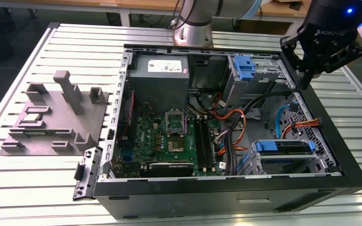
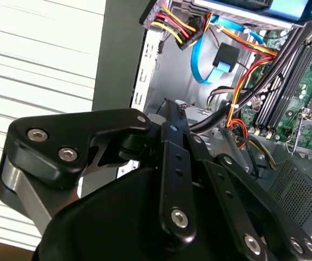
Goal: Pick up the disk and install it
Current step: 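Insert the first disk wire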
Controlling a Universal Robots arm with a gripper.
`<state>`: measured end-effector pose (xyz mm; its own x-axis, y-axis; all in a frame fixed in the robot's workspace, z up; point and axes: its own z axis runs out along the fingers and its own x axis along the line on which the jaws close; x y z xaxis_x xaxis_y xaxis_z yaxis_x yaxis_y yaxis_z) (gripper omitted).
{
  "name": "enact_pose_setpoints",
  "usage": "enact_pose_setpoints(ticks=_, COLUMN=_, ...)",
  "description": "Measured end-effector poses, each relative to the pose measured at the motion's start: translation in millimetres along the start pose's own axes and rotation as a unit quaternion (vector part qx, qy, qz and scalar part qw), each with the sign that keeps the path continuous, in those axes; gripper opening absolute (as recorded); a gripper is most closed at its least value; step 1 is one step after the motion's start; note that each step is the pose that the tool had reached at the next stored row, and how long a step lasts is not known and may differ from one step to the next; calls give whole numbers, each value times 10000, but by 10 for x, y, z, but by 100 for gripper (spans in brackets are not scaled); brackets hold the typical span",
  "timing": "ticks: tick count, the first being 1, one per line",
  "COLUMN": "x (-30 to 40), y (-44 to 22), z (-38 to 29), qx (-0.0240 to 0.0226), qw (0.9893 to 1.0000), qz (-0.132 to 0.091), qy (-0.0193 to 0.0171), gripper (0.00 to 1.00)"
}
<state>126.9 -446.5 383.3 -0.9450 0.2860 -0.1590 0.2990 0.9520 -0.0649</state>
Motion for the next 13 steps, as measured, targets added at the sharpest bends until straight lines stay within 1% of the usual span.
enact_pose_setpoints(ticks=6, x=-57, y=-72, z=18, qx=1, qw=10000, qz=0, qy=0, gripper=10)
enact_pose_setpoints(ticks=13, x=-91, y=-151, z=37, qx=0, qw=10000, qz=0, qy=-1, gripper=10)
